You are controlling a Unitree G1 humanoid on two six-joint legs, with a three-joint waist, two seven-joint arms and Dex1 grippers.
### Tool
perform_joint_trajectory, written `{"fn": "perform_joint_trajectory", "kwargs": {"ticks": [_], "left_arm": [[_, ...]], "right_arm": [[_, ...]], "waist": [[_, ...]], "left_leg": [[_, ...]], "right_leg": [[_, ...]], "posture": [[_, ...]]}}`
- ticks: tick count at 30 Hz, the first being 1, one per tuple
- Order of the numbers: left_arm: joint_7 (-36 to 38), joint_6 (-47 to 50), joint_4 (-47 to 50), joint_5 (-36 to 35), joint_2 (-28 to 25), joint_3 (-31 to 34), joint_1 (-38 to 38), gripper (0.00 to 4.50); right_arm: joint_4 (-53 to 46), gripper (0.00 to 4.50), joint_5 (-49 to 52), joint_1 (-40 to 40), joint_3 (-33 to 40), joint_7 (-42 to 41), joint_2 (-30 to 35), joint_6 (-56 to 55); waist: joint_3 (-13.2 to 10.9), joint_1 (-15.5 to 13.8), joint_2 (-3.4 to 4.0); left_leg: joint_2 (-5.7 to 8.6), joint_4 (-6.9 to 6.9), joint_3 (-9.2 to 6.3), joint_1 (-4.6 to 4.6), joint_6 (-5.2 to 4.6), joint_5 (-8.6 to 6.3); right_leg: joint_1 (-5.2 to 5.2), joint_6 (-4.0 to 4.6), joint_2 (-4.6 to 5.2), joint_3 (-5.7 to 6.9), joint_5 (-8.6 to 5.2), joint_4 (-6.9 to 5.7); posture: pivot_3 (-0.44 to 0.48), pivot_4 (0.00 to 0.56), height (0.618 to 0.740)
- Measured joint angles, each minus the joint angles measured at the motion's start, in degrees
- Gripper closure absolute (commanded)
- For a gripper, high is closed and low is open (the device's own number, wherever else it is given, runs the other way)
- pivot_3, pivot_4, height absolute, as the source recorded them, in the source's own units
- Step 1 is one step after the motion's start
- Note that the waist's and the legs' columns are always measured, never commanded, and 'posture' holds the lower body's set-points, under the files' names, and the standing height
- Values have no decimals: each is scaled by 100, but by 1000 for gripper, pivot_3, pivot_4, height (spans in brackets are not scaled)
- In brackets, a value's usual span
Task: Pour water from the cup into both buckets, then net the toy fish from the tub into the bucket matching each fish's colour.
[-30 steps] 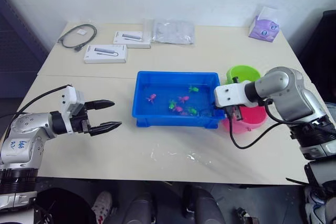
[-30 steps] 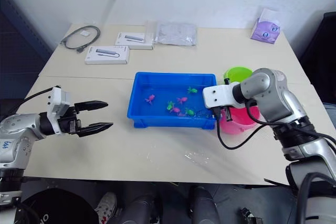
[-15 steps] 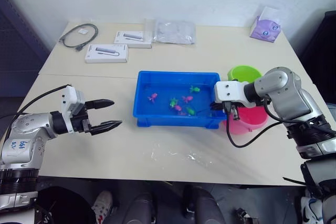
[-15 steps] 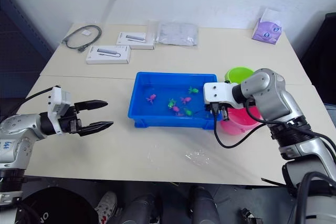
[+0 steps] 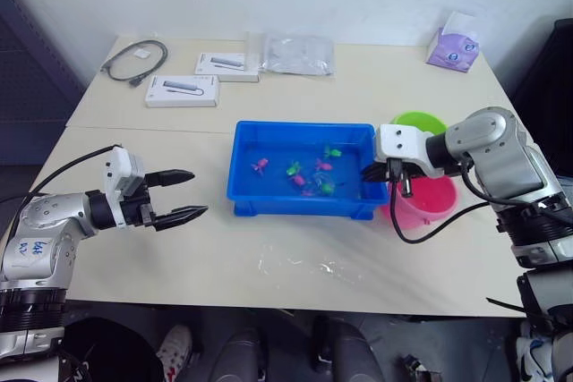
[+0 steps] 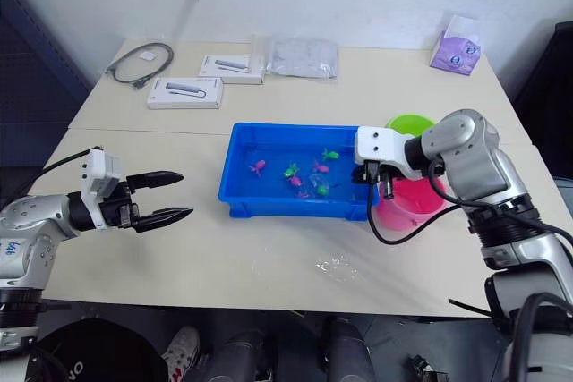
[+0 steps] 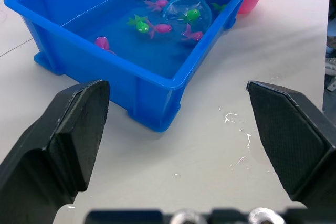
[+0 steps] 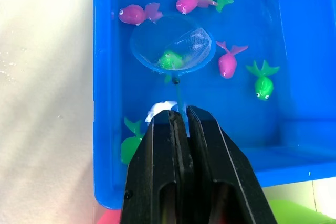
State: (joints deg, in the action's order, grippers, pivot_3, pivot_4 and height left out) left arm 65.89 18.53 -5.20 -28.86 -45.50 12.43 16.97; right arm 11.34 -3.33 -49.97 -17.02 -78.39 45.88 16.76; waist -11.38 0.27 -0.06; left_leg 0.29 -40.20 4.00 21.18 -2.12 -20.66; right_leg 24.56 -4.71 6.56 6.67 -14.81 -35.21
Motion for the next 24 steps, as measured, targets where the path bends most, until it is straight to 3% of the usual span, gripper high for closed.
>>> {"fn": "perform_joint_trajectory", "kwargs": {"ticks": [5,24], "left_arm": [[-2,-18,0,0,0,0,0,9],[-10,-40,-2,3,0,1,2,9]], "right_arm": [[39,4500,49,0,0,26,73,-9],[678,4500,-451,-57,-293,74,-205,-2380]], "waist": [[0,-1,0],[0,16,0]], "left_leg": [[0,0,0,0,0,0],[0,0,1,-1,1,0]], "right_leg": [[0,0,0,0,0,0],[0,0,-1,0,0,0]], "posture": [[0,150,740],[0,150,740]]}}
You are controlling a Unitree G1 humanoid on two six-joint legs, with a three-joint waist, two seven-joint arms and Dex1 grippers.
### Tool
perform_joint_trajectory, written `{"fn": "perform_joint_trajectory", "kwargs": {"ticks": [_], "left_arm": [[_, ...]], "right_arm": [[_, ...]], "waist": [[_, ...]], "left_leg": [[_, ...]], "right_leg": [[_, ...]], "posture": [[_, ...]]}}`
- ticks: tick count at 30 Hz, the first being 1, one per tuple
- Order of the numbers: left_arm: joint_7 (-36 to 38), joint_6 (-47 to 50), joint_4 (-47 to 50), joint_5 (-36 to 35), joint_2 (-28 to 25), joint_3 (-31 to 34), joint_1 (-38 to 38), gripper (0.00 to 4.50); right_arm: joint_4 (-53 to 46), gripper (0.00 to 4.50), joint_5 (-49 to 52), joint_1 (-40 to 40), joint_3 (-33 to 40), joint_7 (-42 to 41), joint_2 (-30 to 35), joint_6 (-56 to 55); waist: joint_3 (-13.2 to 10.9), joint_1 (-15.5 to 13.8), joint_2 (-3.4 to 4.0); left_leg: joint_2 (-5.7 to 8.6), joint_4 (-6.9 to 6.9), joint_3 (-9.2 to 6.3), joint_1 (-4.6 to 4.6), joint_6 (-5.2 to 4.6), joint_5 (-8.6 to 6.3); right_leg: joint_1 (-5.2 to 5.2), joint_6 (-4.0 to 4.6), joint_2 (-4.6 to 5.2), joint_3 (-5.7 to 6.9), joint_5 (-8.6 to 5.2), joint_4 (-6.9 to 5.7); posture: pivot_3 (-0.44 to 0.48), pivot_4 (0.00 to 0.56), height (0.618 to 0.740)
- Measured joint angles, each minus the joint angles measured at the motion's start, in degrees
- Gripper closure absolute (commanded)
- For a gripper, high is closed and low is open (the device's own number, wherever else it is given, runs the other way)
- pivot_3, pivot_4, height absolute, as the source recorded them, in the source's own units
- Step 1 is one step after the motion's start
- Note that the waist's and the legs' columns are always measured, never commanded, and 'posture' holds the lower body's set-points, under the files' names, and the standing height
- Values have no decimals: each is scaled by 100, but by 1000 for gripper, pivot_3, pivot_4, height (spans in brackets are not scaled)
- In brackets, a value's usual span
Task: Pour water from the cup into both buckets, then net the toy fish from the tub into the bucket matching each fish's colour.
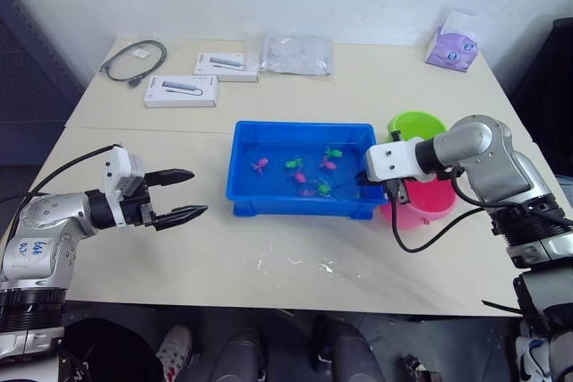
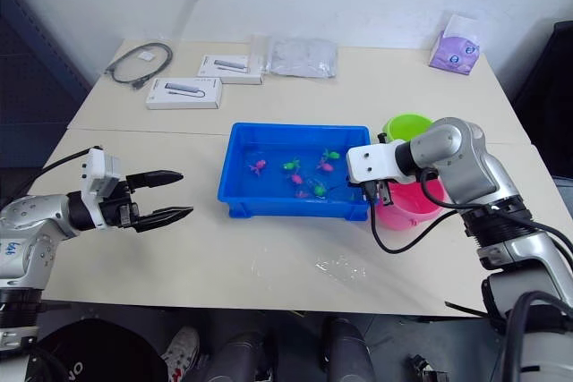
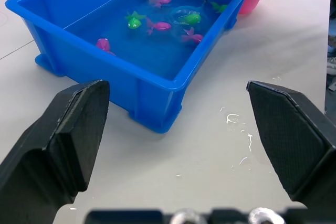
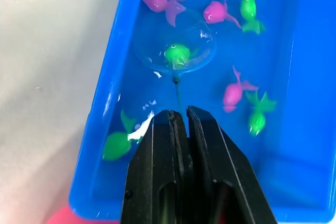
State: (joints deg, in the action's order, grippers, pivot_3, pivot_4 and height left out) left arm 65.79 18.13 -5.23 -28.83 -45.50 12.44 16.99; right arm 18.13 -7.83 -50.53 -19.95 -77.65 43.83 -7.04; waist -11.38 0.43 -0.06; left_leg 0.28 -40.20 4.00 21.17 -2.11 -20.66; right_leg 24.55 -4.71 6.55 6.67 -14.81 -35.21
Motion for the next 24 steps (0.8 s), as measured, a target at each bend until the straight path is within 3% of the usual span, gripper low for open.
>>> {"fn": "perform_joint_trajectory", "kwargs": {"ticks": [12,24], "left_arm": [[171,-67,-154,50,-45,-13,330,9],[467,-268,-616,234,-51,-241,774,9]], "right_arm": [[192,4500,330,-162,113,-197,-117,451],[239,4500,799,-163,548,-114,-141,1578]], "waist": [[0,-10,0],[0,-11,0]], "left_leg": [[0,0,0,1,0,0],[0,0,1,2,0,0]], "right_leg": [[0,0,0,1,0,0],[1,0,-1,4,0,-2]], "posture": [[0,150,740],[0,150,740]]}}
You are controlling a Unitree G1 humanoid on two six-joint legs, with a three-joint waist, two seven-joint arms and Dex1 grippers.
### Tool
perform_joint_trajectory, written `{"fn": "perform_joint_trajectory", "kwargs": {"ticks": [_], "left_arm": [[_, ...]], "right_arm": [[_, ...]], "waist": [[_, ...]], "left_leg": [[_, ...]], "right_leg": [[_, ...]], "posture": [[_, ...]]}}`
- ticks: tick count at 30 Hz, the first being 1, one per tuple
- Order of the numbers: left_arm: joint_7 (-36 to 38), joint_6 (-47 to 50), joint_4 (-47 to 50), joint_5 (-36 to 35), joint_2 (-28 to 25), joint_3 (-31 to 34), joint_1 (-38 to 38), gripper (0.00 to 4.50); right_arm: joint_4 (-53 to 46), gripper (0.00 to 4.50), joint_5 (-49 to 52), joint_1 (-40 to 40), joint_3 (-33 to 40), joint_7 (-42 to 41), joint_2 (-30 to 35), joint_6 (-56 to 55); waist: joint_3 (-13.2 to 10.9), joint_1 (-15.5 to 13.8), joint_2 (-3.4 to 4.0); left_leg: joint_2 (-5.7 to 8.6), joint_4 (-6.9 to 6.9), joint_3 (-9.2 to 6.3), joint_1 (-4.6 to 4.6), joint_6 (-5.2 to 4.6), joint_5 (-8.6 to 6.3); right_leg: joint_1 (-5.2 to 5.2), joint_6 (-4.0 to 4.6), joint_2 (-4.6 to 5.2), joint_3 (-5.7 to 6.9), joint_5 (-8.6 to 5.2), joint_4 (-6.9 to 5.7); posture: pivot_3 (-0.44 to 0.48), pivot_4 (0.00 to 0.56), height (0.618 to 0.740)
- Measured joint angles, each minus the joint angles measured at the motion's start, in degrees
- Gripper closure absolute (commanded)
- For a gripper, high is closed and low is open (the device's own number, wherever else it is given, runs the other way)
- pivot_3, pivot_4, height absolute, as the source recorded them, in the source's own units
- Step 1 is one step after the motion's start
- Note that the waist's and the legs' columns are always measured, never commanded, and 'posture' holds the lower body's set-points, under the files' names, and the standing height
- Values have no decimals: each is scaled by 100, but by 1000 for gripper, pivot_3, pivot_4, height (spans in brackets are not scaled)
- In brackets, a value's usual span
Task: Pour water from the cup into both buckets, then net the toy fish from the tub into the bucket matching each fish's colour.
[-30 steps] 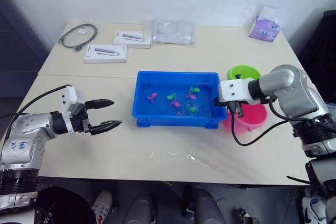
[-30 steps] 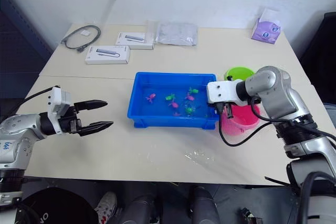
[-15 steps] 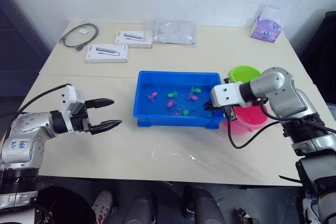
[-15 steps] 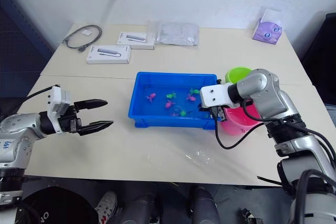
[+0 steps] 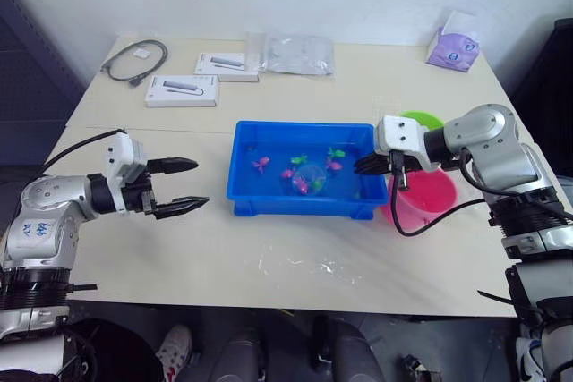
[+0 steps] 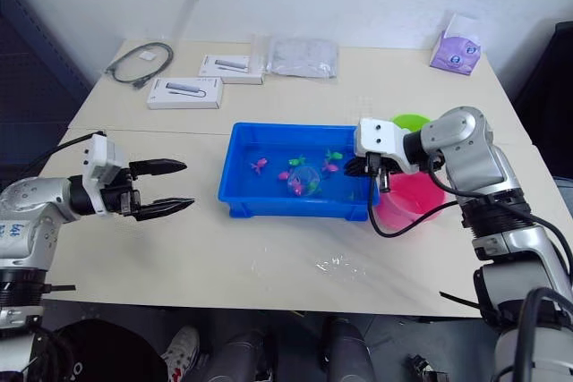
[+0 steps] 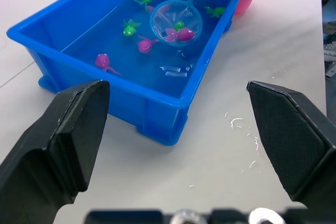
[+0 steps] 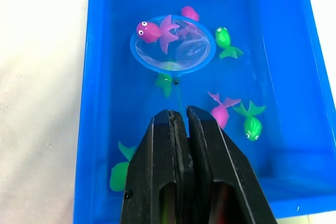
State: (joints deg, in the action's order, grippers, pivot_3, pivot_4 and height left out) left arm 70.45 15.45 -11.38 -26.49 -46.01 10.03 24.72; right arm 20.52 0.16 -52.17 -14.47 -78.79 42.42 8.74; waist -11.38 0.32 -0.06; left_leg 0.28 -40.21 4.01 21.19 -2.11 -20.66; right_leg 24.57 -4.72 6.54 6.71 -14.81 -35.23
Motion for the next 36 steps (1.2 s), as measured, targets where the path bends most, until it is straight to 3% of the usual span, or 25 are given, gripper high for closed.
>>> {"fn": "perform_joint_trajectory", "kwargs": {"ticks": [7,13,20,28,32,36], "left_arm": [[53,10,-71,11,53,-161,198,9],[-17,144,-44,-29,297,-212,355,9],[-373,773,200,-184,786,-304,788,9],[-564,1054,450,-250,1269,-654,1024,9],[-614,1001,514,-231,1531,-838,1037,9],[-638,885,600,-174,1678,-1008,1046,9]], "right_arm": [[-48,4500,260,192,457,317,25,293],[-908,4500,827,898,1252,622,279,918],[-2519,4500,1670,2444,2619,1237,520,1601],[-4399,4500,2201,4893,4852,2131,397,2268],[-4747,4500,2331,5835,5795,2456,-62,2216],[-4704,4500,2199,6476,6064,2548,-219,1540]], "waist": [[0,-11,0],[0,-38,0],[0,-80,0],[1,-211,-1],[2,-198,-1],[2,-150,-1]], "left_leg": [[0,0,0,1,0,0],[3,-1,-4,5,-1,1],[4,-4,-1,3,-2,1],[6,-4,0,-3,-2,1],[11,-3,7,-10,-7,4],[8,6,26,-30,-8,5]], "right_leg": [[0,0,0,0,0,-1],[-1,0,-2,3,0,1],[-1,-1,-7,-1,0,-5],[-8,-1,-19,-6,0,-7],[-11,-9,-21,-21,5,-6],[-12,-11,-28,-49,6,-11]], "posture": [[0,150,740],[0,150,740],[0,150,740],[0,150,740],[0,150,740],[0,150,740]]}}
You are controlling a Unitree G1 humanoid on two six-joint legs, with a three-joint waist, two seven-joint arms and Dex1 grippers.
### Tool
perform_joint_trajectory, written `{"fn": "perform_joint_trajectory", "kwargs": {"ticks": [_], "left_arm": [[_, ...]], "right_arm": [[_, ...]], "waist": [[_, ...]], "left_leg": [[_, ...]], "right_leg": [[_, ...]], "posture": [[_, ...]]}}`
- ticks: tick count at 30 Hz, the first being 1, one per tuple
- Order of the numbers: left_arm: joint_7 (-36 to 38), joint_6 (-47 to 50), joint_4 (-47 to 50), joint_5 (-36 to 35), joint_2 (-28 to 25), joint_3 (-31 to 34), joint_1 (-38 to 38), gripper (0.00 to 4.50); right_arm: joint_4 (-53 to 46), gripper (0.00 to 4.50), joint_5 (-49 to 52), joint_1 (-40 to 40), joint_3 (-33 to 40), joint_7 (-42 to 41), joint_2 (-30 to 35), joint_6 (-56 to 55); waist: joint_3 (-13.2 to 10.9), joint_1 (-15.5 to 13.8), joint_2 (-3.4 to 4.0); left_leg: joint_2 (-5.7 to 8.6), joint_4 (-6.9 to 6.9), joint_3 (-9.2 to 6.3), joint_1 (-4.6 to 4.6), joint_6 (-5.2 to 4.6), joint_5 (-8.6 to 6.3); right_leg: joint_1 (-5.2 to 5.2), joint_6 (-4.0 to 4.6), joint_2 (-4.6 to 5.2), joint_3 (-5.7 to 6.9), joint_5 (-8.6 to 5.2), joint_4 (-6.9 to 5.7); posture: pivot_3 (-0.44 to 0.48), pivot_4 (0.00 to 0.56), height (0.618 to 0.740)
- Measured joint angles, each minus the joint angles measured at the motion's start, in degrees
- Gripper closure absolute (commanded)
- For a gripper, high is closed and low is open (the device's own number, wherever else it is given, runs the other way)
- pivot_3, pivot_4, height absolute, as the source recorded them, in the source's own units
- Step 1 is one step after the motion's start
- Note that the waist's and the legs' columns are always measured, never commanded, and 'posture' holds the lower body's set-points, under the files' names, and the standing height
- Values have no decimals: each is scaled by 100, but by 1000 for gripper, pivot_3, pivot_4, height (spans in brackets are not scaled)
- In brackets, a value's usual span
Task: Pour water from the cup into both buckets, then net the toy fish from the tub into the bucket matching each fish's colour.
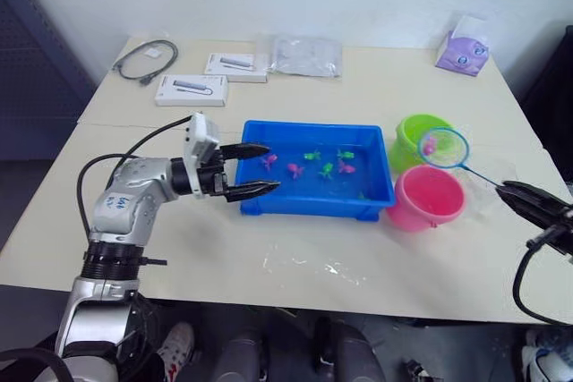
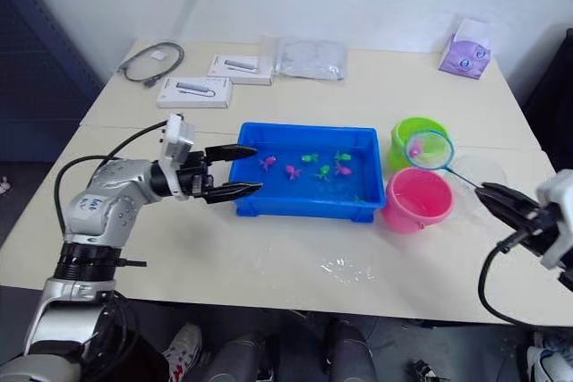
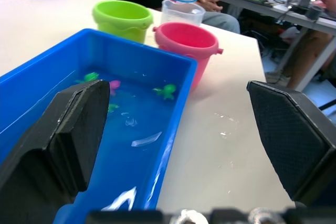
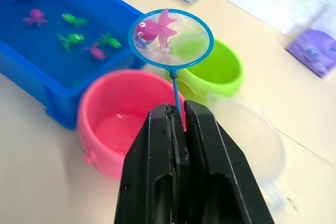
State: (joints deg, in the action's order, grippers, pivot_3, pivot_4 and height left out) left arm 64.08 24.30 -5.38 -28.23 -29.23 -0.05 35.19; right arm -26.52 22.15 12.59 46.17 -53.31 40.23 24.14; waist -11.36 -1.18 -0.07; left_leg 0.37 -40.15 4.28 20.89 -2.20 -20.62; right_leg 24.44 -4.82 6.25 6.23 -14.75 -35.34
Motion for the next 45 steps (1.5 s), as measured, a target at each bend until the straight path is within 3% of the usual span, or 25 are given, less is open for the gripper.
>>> {"fn": "perform_joint_trajectory", "kwargs": {"ticks": [9,19,25,30,34,40,42,45], "left_arm": [[-10,-318,-18,155,154,-106,6,9],[-113,-331,66,156,235,-110,-197,9],[-197,-336,86,163,346,-148,-208,9],[-208,-443,87,208,363,-158,-206,9],[-215,-539,68,259,371,-159,-205,9],[-214,-570,65,274,383,-185,-205,9],[-220,-572,65,276,375,-184,-208,9],[-222,-639,20,285,277,-138,-249,9]], "right_arm": [[1019,4500,-1384,642,-282,500,-228,-2777],[1937,4500,-4644,934,-483,2992,-189,-6501],[2604,4500,-6380,793,-773,4672,222,-7244],[2952,4500,-7235,716,-1031,5873,702,-7399],[3045,4500,-7516,647,-1163,6506,1020,-7359],[3112,4500,-7355,702,-1359,6653,1185,-7339],[3160,4500,-6866,747,-1370,6466,1220,-7286],[3200,4500,-4998,888,-1749,5547,1395,-7215]], "waist": [[0,-1,0],[0,2,0],[0,29,0],[0,115,0],[0,128,0],[0,131,0],[0,133,-1],[-2,142,-4]], "left_leg": [[-1,10,39,-38,0,-1],[-6,14,61,-55,9,-6],[-9,15,82,-64,9,-6],[-12,18,87,-67,10,-5],[-13,17,89,-68,11,-5],[-15,18,92,-68,11,-5],[-15,18,92,-68,11,-5],[-18,19,90,-71,10,-5]], "right_leg": [[-5,0,1,-37,0,-3],[-4,2,18,-64,-2,3],[-3,3,15,-88,-2,-2],[-2,5,12,-96,-3,-3],[-2,5,8,-102,-3,-4],[-2,5,5,-107,-3,-2],[-2,5,5,-107,-3,0],[-4,4,3,-107,-3,1]], "posture": [[0,150,740],[0,150,740],[0,150,740],[0,150,740],[0,150,740],[0,150,740],[0,150,740],[0,150,740]]}}
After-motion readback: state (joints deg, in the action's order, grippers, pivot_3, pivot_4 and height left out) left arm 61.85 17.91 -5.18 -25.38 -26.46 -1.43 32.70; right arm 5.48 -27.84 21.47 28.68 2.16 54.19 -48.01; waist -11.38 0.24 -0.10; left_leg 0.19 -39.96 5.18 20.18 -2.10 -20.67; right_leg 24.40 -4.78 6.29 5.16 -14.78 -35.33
